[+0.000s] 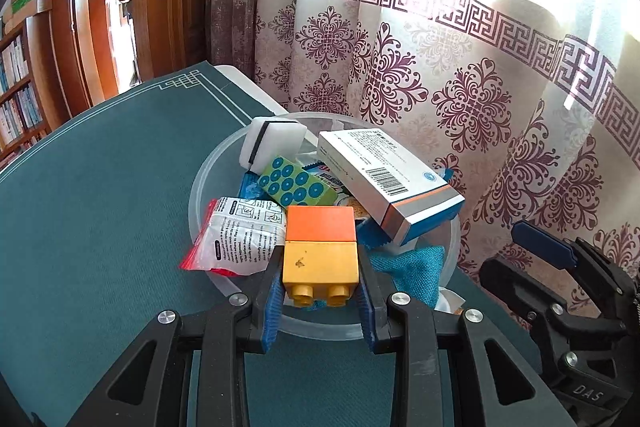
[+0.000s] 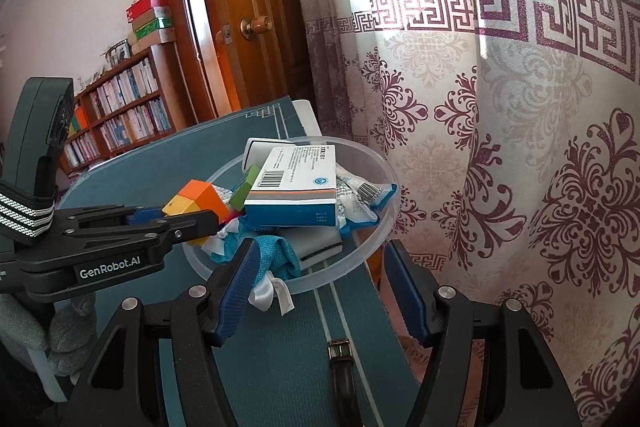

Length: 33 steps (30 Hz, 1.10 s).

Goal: Organize objects

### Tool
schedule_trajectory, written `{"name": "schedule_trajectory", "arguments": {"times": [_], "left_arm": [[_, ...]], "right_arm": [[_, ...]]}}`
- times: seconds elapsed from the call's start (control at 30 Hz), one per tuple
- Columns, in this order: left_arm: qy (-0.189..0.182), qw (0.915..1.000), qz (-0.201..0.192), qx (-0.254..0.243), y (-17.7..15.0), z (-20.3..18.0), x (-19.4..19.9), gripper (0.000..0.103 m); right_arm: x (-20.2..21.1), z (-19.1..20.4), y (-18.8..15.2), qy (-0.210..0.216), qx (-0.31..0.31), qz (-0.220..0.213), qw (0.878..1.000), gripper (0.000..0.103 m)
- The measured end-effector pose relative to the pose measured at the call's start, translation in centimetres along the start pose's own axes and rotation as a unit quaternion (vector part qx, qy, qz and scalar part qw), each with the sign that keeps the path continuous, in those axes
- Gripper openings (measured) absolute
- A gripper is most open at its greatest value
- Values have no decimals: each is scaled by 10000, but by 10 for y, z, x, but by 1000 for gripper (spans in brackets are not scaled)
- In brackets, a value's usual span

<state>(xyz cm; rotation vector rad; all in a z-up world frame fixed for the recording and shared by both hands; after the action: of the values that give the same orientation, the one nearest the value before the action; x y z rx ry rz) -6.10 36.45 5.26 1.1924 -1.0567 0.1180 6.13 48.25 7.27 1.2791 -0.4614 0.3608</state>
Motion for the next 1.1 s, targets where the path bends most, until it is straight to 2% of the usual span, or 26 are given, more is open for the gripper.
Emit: {"name": "schedule_trajectory", "arguments": {"times": [0.37,0.47,0.53,0.6,0.73,0.97,1.1], "left_arm": [[64,9999,81,69,3,6,-20,36],[62,9999,76,92,2,7,-19,42],[66,9999,63,121,2,8,-17,52],[60,9998,-22,169,1,10,-11,66],[95,9997,-189,97,0,8,3,72],[296,9986,-429,-35,-6,7,25,87],[534,9970,-553,-12,-10,9,39,97]], "right_arm": [[-2,1,-4,43,-50,50,10000,66],[-4,2,-6,59,-56,82,9999,66],[-4,4,-7,73,-45,100,9999,66],[-5,6,-7,93,-35,115,9999,66],[-6,8,-6,113,-36,128,9998,66],[-3,8,-7,122,-107,143,9998,66],[-1,12,-9,171,-103,176,9996,76]]}}
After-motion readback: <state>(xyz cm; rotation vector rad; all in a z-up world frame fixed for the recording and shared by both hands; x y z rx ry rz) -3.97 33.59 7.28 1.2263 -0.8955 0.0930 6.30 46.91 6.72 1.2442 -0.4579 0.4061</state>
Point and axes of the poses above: each gripper's, at about its wrist camera, not at the fingertips, and x roughly against the way its jaws point, z to its left, y to its top, the point moved 1 cm from there along -x, roughly the way its jaws point, and after that the axes turned 7 degrees about y, right-handed, at the moved point
